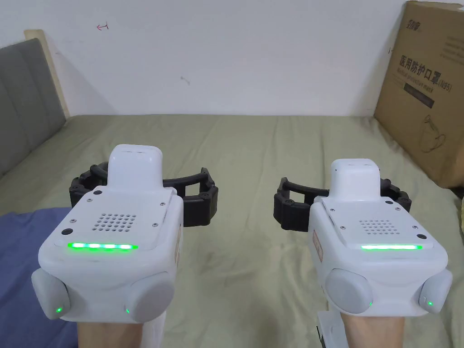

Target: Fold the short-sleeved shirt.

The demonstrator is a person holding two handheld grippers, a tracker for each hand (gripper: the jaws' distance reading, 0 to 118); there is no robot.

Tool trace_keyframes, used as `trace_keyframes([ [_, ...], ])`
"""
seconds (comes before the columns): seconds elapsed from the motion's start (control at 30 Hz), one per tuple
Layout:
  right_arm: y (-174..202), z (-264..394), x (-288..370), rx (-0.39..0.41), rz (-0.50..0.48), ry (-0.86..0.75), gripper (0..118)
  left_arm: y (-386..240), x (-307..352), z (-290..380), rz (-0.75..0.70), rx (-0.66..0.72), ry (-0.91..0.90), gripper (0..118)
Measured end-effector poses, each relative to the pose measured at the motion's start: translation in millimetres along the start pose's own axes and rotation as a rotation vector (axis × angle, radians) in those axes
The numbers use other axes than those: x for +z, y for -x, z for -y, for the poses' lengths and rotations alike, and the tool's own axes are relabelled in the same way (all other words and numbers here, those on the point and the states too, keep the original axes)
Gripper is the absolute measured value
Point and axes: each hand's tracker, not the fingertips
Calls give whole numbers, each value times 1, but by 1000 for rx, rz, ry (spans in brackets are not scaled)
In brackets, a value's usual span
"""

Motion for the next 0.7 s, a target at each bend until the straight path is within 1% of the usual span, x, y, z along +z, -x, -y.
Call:
trace_keyframes([
  [0.17,-2,1,0,-28,-19,10,118,0,-1,0,-9,1,18,118],
  [0.2,-2,1,1,-37,-22,6,117,0,0,1,-11,9,20,113],
  [0.23,-2,1,2,-43,-20,3,113,1,1,1,-9,20,25,104],
  [0.27,-2,1,3,-42,-19,-1,105,1,1,1,-11,29,31,91],
  [0.3,-1,1,4,-38,-14,-9,79,3,1,2,-6,33,26,65],
  [0.33,0,0,4,-29,-7,-13,51,3,1,2,-8,31,21,43],
  [0.37,2,1,4,-17,14,-12,25,1,1,2,-24,13,23,25],
  [0.4,3,2,4,-13,35,-20,16,-1,1,3,-42,-16,13,8],
  [0.43,3,2,5,-19,51,-28,15,-2,2,4,-70,-39,-3,4],
  [0.5,-2,2,6,-45,22,-28,1,-2,3,4,-59,-34,-7,0],
  [0.57,-2,3,8,-53,55,-38,1,0,2,4,-29,5,-2,0],
  [0.7,-5,2,6,-54,54,-21,1,2,1,3,-24,23,8,0],
])
